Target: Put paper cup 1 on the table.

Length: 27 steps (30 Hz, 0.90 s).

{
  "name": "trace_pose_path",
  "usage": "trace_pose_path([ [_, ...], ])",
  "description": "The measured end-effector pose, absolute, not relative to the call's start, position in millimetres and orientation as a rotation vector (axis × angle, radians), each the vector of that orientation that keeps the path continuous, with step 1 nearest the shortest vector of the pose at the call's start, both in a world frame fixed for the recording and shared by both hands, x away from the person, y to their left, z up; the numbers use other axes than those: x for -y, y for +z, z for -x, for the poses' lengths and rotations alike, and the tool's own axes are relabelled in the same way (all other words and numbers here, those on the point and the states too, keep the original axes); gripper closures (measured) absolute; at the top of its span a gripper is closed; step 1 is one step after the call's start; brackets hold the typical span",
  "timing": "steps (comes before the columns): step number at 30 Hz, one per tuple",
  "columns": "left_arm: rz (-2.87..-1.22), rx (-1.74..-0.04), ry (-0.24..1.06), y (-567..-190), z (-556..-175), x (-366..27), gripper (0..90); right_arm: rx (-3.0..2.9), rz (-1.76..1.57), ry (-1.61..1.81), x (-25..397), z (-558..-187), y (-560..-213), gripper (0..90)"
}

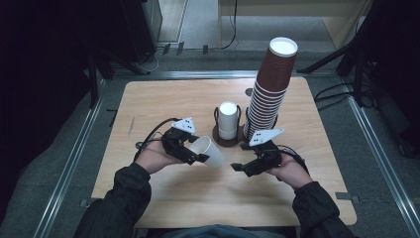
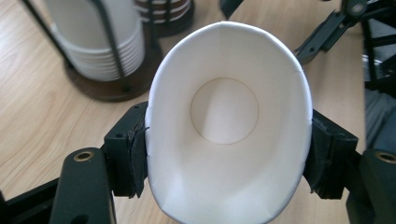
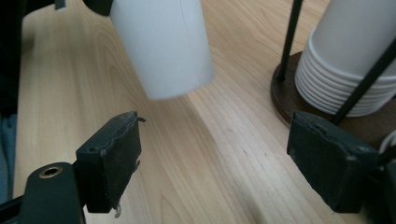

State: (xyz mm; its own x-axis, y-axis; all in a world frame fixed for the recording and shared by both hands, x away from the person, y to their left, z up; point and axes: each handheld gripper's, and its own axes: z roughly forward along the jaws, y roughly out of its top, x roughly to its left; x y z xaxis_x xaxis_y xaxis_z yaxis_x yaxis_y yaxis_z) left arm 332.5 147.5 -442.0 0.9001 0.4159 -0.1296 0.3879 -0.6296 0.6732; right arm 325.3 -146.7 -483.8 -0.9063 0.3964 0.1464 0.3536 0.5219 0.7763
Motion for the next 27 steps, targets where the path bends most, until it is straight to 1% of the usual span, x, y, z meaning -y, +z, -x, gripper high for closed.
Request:
trace_pose_path([
  [10, -2.303, -0.677, 0.1, -439.9, -337.1, -175.7, 28.0, -2.709, -0.715, 1.295, 148.4, -331.4, -487.5, 17.9],
  [27, -2.302, -0.877, 0.232, -441.4, -351.2, -230.8, 27.8, -2.735, -0.709, 1.269, 148.5, -332.0, -489.6, 17.9],
])
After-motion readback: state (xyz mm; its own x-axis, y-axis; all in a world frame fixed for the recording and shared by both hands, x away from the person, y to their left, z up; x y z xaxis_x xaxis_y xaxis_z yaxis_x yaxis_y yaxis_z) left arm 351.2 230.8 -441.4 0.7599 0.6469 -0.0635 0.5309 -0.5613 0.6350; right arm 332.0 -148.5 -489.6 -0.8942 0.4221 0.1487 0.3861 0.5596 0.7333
